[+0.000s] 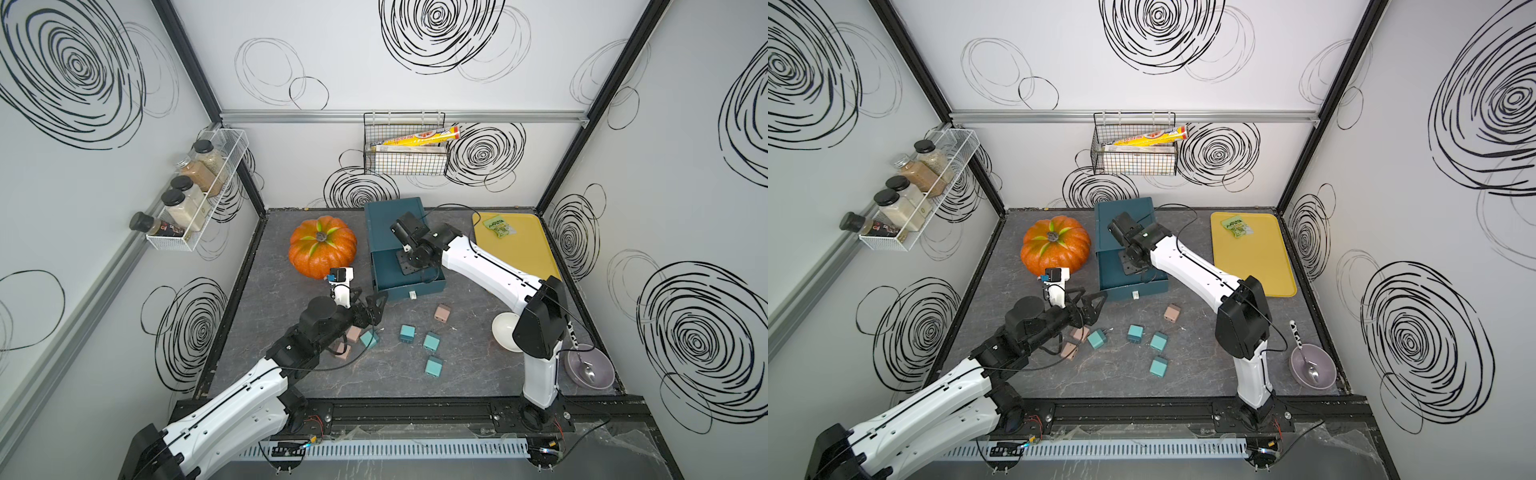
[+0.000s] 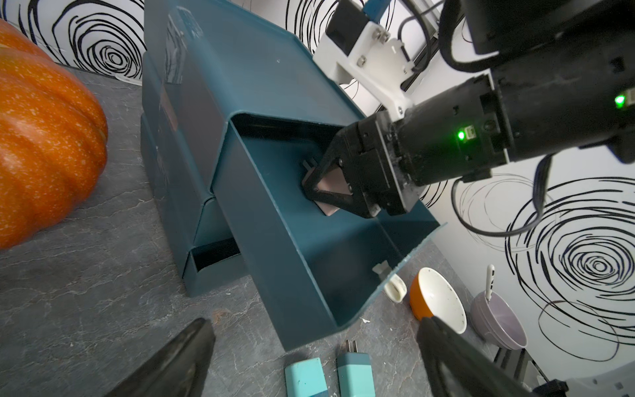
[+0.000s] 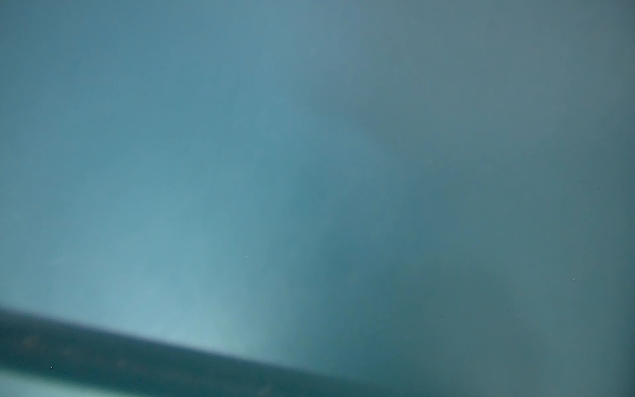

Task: Place the plugs into the drawer by color
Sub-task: Place the plug in the drawer, then pick up the plug from the center of the board.

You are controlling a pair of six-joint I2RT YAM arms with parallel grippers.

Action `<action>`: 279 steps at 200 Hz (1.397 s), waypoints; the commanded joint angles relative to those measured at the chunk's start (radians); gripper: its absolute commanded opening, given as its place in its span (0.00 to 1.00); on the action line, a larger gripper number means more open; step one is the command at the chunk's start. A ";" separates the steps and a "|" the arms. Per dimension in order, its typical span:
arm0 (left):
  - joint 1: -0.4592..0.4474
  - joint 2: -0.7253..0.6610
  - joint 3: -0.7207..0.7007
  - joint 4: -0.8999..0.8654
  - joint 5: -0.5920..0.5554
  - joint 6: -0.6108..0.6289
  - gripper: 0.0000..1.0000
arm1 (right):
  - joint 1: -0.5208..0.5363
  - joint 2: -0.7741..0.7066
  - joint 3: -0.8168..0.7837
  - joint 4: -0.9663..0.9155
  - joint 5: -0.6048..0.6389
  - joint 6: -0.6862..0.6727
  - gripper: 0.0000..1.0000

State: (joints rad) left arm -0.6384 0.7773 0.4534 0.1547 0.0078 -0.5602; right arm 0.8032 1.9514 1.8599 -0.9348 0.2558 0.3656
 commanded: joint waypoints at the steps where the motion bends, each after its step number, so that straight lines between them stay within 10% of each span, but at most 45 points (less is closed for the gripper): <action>1: 0.009 -0.017 0.008 0.034 0.011 0.016 0.99 | 0.010 -0.008 0.008 -0.044 0.019 0.010 0.48; 61: 0.008 -0.039 0.000 0.017 0.006 0.017 0.99 | 0.010 -0.215 -0.041 0.045 -0.043 -0.017 0.60; 168: 0.008 -0.122 -0.025 0.016 0.082 0.017 0.90 | -0.093 -0.905 -0.866 0.345 -0.065 0.080 0.74; 279: -0.004 -0.116 -0.054 -0.025 0.082 0.003 0.81 | -0.130 -0.829 -1.307 0.803 -0.165 0.168 0.83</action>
State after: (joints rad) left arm -0.6395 0.6388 0.3969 0.1043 0.1043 -0.5686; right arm 0.6815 1.0931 0.5655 -0.2943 0.0948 0.4980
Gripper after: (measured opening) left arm 0.800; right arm 0.822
